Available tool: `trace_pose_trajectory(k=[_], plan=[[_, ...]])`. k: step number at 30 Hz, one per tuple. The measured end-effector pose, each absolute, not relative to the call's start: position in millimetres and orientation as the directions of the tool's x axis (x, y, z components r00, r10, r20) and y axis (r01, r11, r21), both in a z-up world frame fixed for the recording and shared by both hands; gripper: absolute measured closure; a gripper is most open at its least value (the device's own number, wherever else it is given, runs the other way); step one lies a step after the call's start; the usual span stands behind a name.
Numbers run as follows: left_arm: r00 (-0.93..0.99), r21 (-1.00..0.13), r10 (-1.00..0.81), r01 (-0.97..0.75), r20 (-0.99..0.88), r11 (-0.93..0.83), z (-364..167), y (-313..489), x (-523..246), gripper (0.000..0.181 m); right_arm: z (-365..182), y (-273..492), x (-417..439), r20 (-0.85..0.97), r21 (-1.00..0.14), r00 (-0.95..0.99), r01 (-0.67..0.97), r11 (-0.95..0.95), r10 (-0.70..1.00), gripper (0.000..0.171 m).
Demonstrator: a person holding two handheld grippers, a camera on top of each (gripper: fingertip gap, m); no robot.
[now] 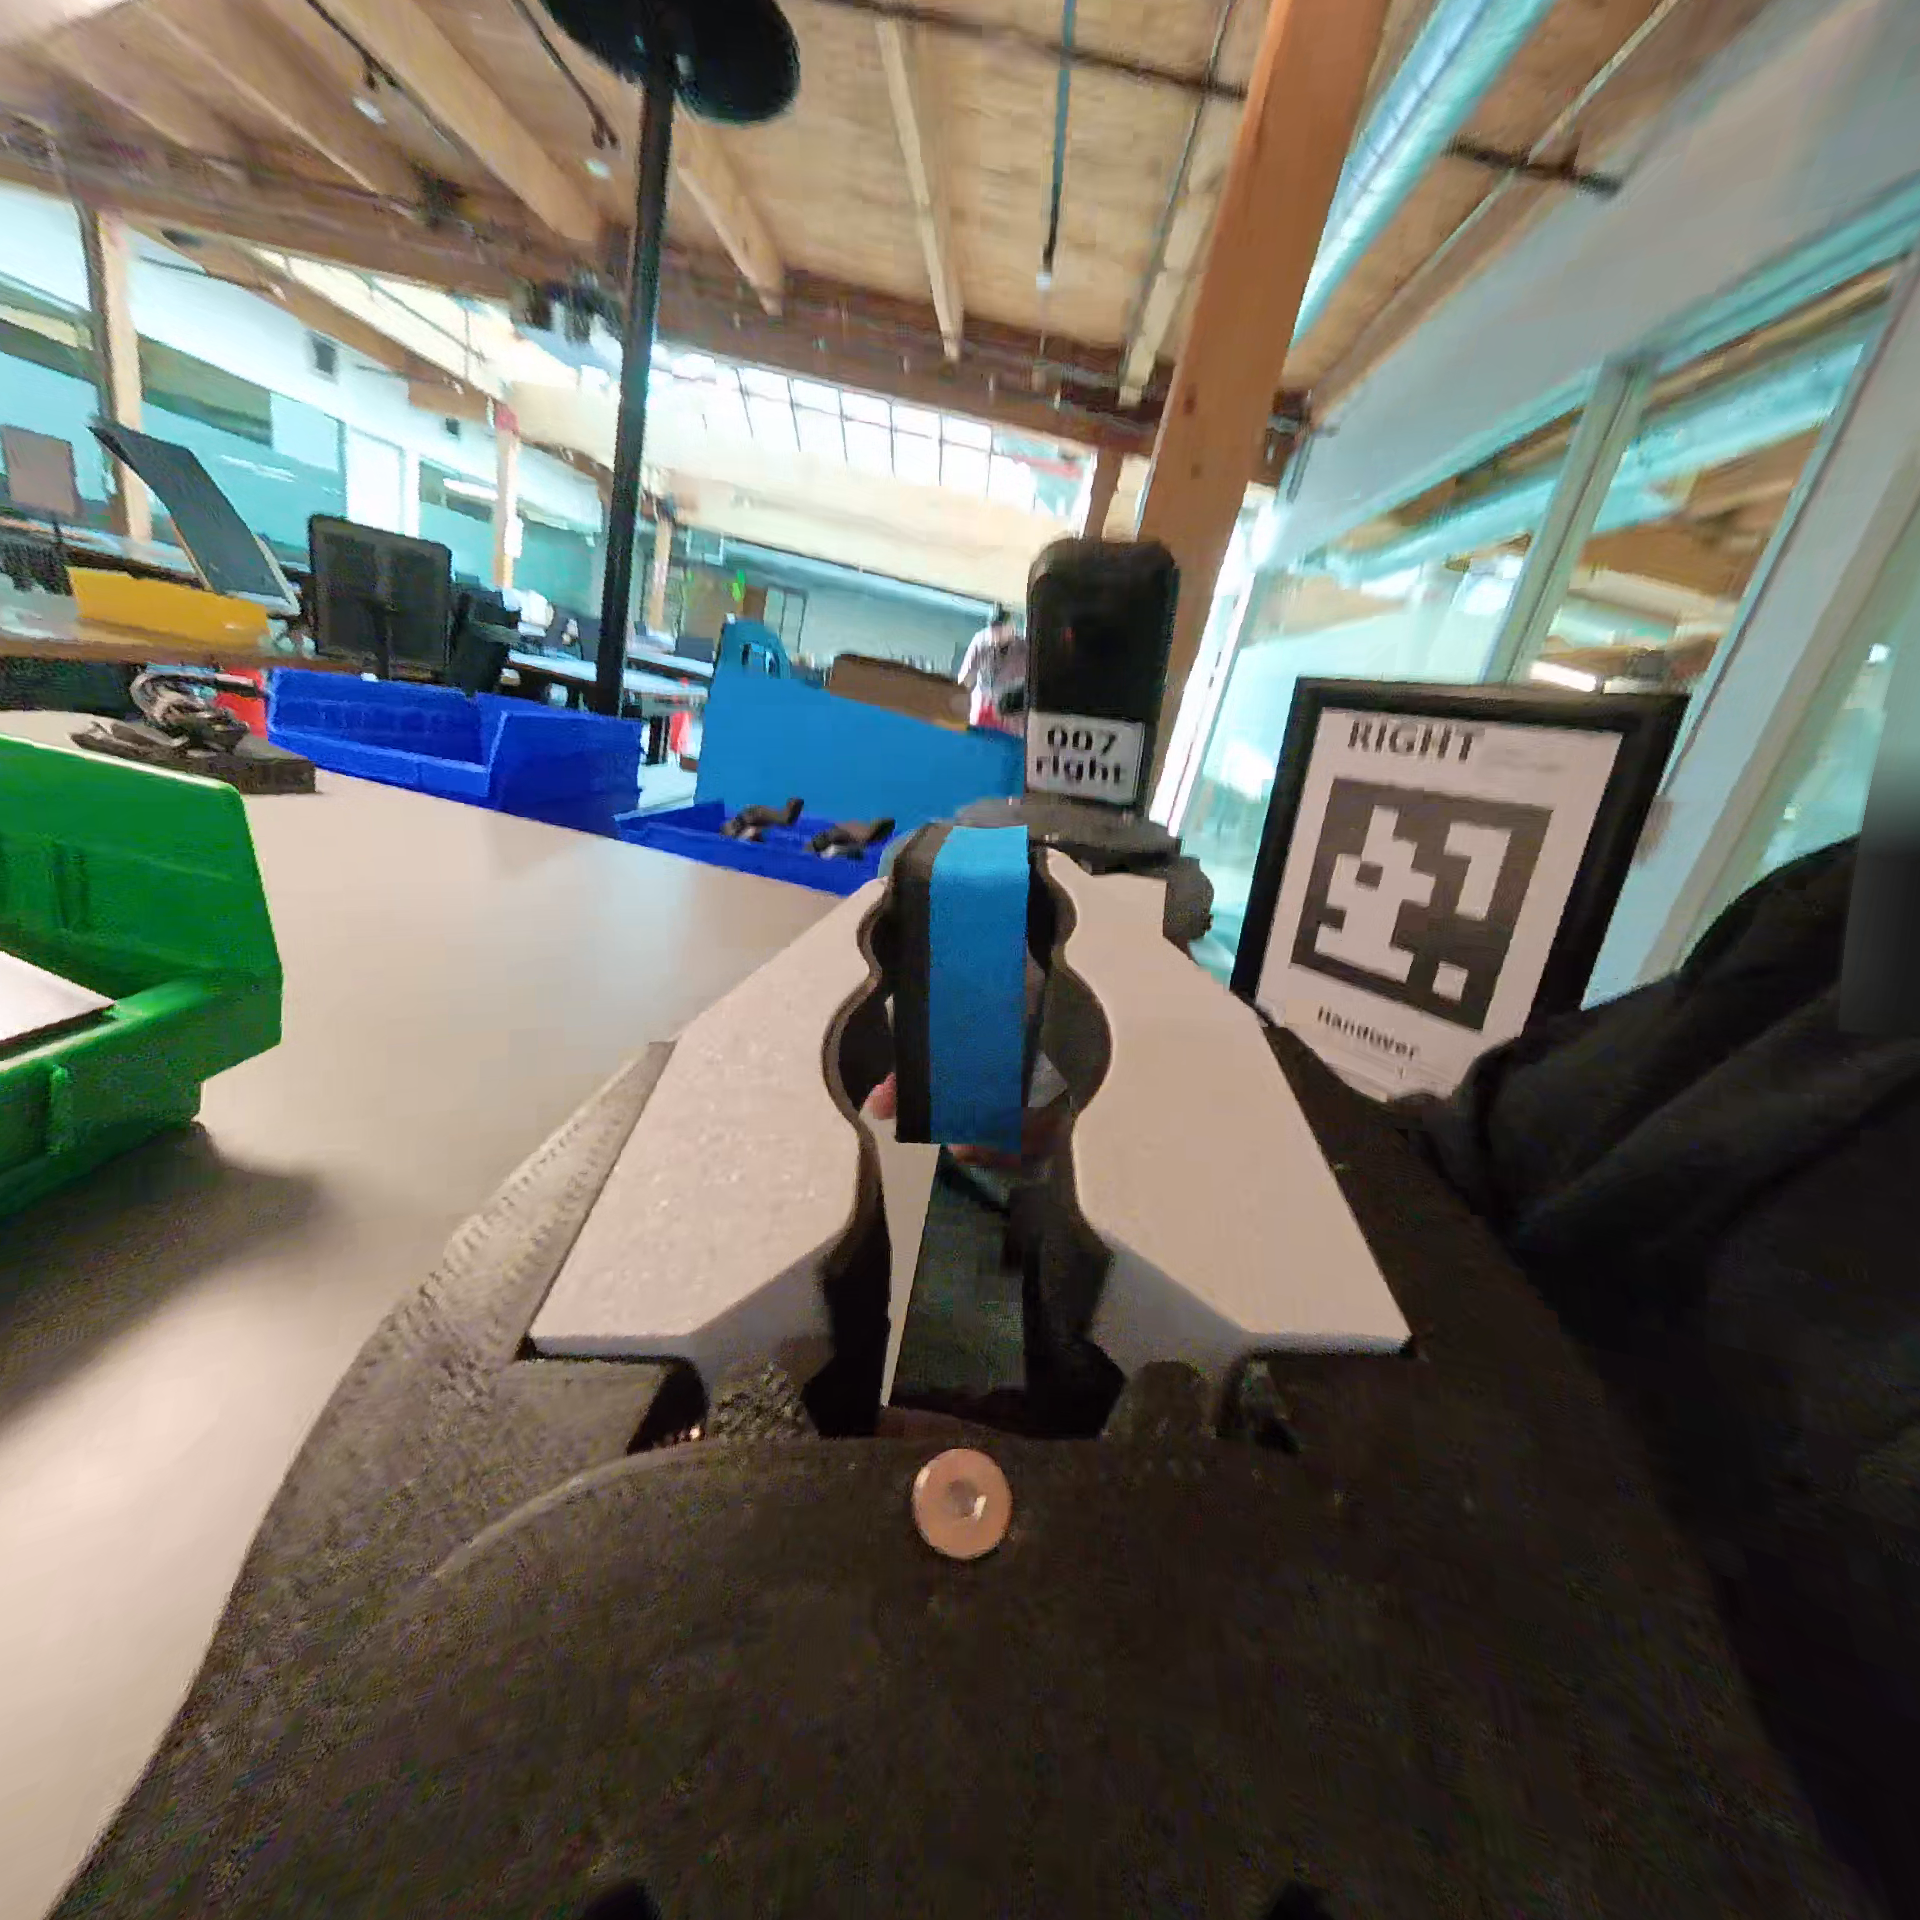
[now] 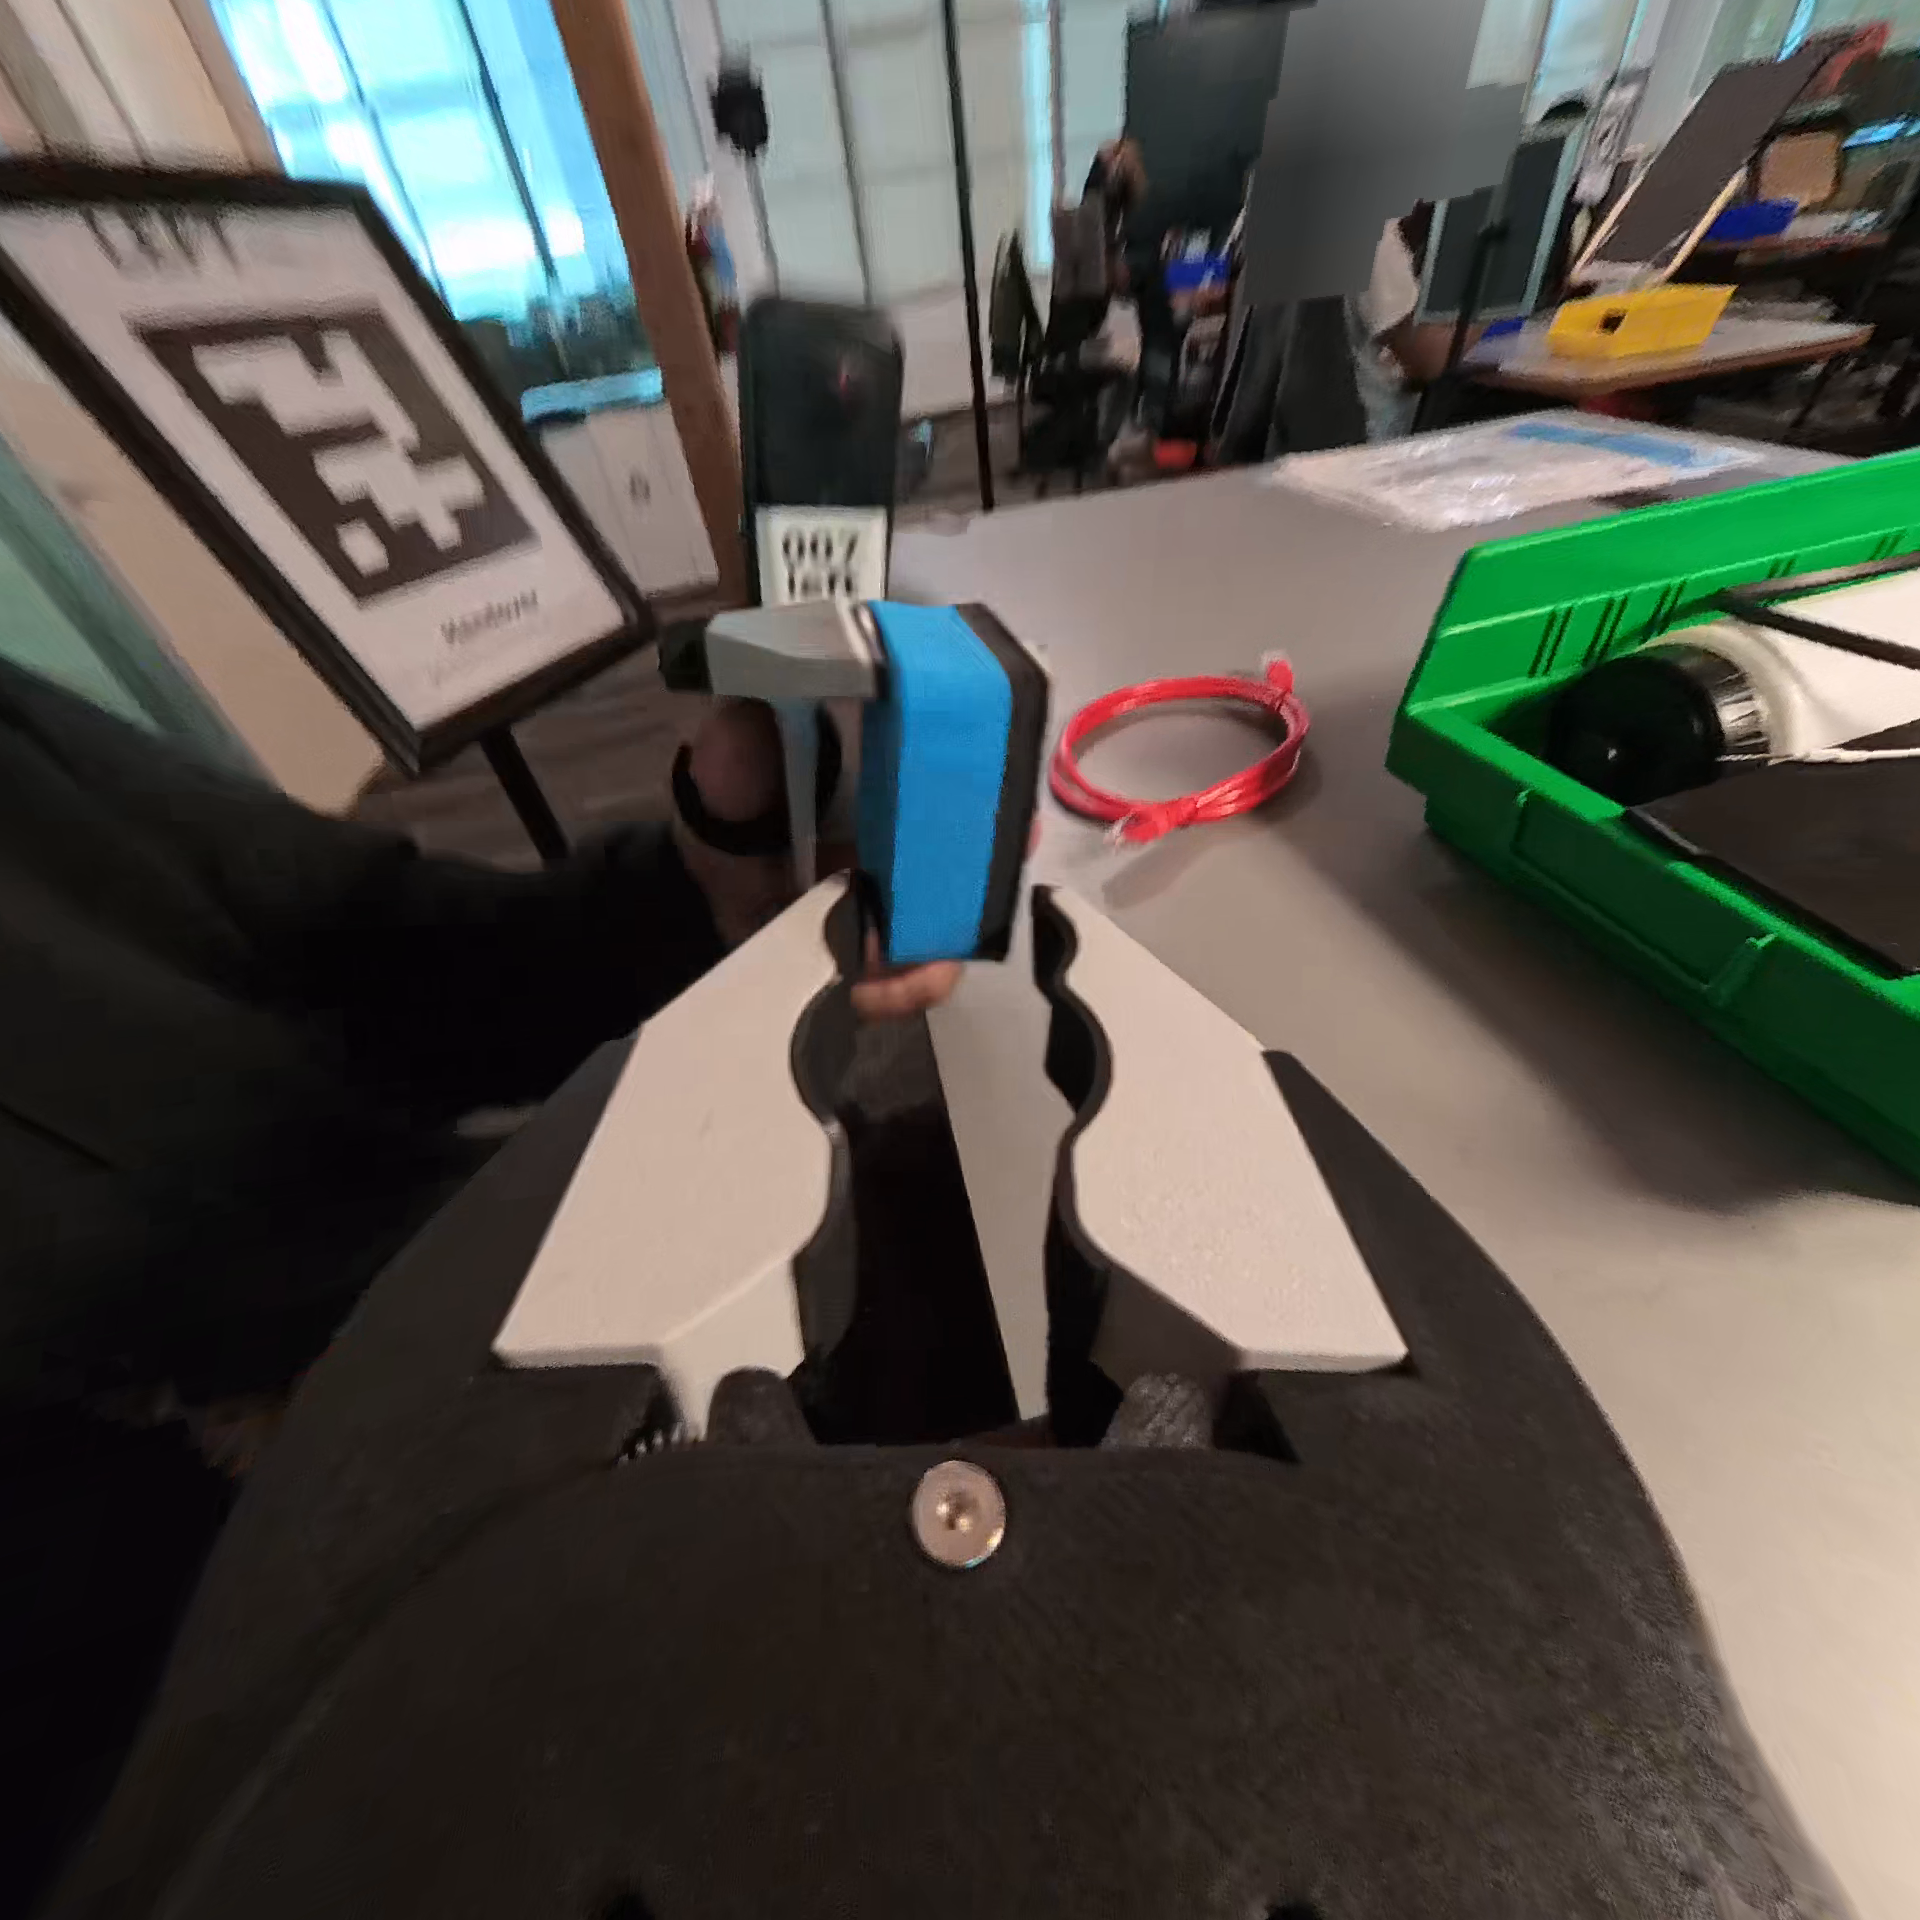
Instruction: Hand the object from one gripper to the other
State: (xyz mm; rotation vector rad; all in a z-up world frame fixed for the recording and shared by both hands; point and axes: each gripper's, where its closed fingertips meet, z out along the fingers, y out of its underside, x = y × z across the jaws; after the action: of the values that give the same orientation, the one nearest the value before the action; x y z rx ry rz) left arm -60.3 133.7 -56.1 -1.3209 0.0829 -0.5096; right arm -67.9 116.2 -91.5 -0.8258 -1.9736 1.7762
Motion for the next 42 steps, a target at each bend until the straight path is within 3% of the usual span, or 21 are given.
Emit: trace_pose_trajectory(k=[3,4,5,6,11,14,16,20,22,23,25,28,33,35,38,40,42], plan=[[0.816,-0.804,-0.461,0.514,0.349,0.301,-33.5,122.7,-76.0,0.159,-78.6,115.9,-74.0,-0.220,-0.975,-0.764,0.181,-0.125,0.606,0.122],[0.789,-0.755,-0.474,0.570,0.392,0.325,-31.5,122.0,-81.1,0.159,-76.5,114.1,-75.2,-0.236,-0.972,-0.766,0.178,-0.156,0.598,0.124],[0.765,-0.728,-0.483,0.606,0.425,0.319,-33.9,124.8,-82.2,0.158,-74.8,113.7,-77.2,-0.237,-0.971,-0.762,0.166,-0.173,0.603,0.137],[0.754,-0.732,-0.486,0.617,0.443,0.290,-38.9,130.4,-79.5,0.157,-74.3,113.7,-78.6,-0.230,-0.972,-0.757,0.153,-0.176,0.612,0.148],[0.782,-0.813,-0.468,0.547,0.412,0.199,-47.5,133.9,-73.5,0.134,-86.1,117.7,-69.7,-0.180,-0.980,-0.773,0.192,-0.045,0.609,0.149],[0.824,-0.912,-0.460,0.404,0.330,0.071,-63.8,137.1,-56.4,0.153,-96.9,120.5,-62.3,-0.128,-0.973,-0.781,0.217,0.073,0.611,0.149],[0.855,-0.928,-0.433,0.359,0.286,0.096,-62.7,138.5,-56.0,0.156,-92.1,122.5,-62.8,-0.128,-0.978,-0.777,0.201,0.050,0.616,0.146],[0.787,-0.772,-0.470,0.566,0.400,0.289,-37.9,130.7,-72.0,0.159,-75.3,120.0,-71.1,-0.234,-0.972,-0.769,0.185,-0.143,0.595,0.127],[0.744,-0.705,-0.483,0.638,0.461,0.310,-38.9,133.3,-76.8,0.158,-79.1,114.0,-74.8,-0.242,-0.970,-0.766,0.189,-0.151,0.596,0.138],[0.742,-0.715,-0.483,0.637,0.465,0.290,-42.3,136.9,-73.7,0.158,-81.0,112.8,-76.3,-0.228,-0.974,-0.762,0.180,-0.140,0.606,0.147],[0.752,-0.751,-0.487,0.609,0.444,0.255,-43.7,137.6,-69.2,0.155,-84.4,112.7,-74.8,-0.219,-0.975,-0.764,0.193,-0.110,0.607,0.149],[0.809,-0.846,-0.448,0.499,0.379,0.186,-48.6,134.4,-67.6,0.136,-94.1,114.2,-64.6,-0.188,-0.973,-0.786,0.230,-0.004,0.588,0.149],[0.867,-0.940,-0.426,0.327,0.258,0.096,-61.5,135.7,-55.4,0.157,-106.7,117.2,-58.3,-0.142,-0.959,-0.790,0.258,0.114,0.596,0.147],[0.868,-0.907,-0.403,0.384,0.289,0.175,-52.0,136.3,-64.4,0.159,-96.3,120.8,-64.4,-0.171,-0.972,-0.774,0.234,0.025,0.610,0.143],[0.800,-0.787,-0.435,0.554,0.413,0.273,-40.9,133.4,-78.7,0.160,-88.8,119.4,-72.6,-0.231,-0.970,-0.760,0.227,-0.085,0.608,0.124],[0.763,-0.754,-0.456,0.605,0.458,0.256,-45.4,138.7,-77.5,0.159,-84.7,120.0,-78.1,-0.225,-0.974,-0.746,0.194,-0.118,0.627,0.142],[0.758,-0.761,-0.460,0.605,0.462,0.234,-47.3,140.6,-76.1,0.157,-85.4,120.1,-76.8,-0.229,-0.972,-0.750,0.206,-0.111,0.620,0.147]])
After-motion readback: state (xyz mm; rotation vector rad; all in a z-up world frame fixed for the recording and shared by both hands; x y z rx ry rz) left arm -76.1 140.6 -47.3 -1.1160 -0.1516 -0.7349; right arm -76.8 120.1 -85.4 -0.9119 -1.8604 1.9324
